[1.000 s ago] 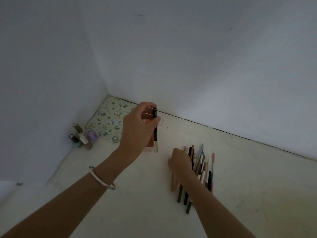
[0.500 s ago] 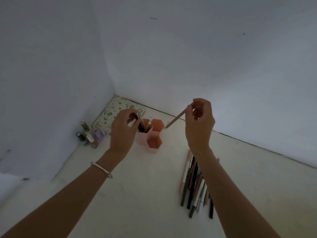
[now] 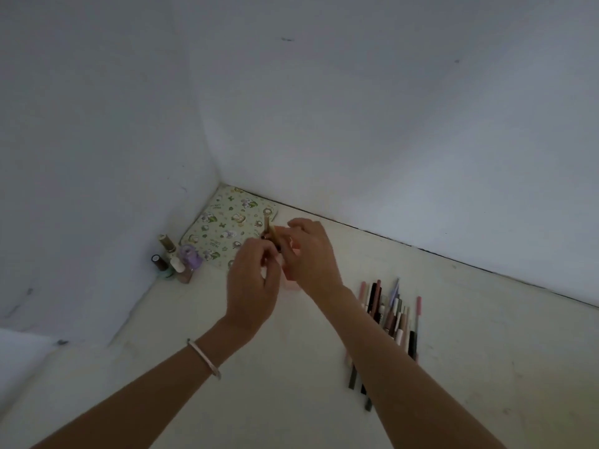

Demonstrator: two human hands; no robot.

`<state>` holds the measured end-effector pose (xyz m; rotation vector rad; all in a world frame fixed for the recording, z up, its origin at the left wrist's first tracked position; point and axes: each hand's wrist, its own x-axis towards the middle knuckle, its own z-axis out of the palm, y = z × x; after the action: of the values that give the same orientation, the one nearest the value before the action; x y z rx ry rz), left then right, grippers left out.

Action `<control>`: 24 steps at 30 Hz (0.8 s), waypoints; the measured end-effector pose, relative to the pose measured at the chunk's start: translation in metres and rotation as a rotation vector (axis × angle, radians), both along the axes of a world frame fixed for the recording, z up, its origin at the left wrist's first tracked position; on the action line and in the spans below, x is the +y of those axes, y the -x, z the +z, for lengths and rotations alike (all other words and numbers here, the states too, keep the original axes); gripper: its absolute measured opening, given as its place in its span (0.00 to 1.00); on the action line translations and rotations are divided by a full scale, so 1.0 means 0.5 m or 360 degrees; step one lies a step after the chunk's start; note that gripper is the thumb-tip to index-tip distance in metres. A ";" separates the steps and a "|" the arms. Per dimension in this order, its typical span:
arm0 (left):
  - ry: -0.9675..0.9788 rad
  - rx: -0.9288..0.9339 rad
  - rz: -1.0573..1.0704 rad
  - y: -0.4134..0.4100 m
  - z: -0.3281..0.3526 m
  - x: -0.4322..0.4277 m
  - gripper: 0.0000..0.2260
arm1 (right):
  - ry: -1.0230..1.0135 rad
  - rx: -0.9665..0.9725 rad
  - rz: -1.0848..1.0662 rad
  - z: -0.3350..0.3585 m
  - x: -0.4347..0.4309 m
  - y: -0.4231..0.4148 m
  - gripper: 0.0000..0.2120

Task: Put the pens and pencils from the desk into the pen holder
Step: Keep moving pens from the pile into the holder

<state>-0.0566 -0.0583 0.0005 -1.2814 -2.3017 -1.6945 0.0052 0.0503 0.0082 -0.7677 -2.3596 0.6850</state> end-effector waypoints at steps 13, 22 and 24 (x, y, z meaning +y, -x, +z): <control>0.1428 -0.0143 -0.0355 -0.214 -0.146 0.188 0.09 | 0.0456 0.0363 -0.0965 0.014 0.127 -0.305 0.14; 0.1550 -0.0054 -0.0345 -0.228 -0.169 0.237 0.11 | 0.0482 0.0236 -0.0992 -0.033 0.113 -0.369 0.13; 0.1586 -0.0036 -0.0344 -0.228 -0.167 0.244 0.10 | 0.0488 0.0208 -0.0989 -0.041 0.113 -0.370 0.13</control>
<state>0.0574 0.0639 -0.0831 -1.6245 -3.2419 -0.4789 0.1901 0.1068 -0.0122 -1.4536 -1.7647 0.7886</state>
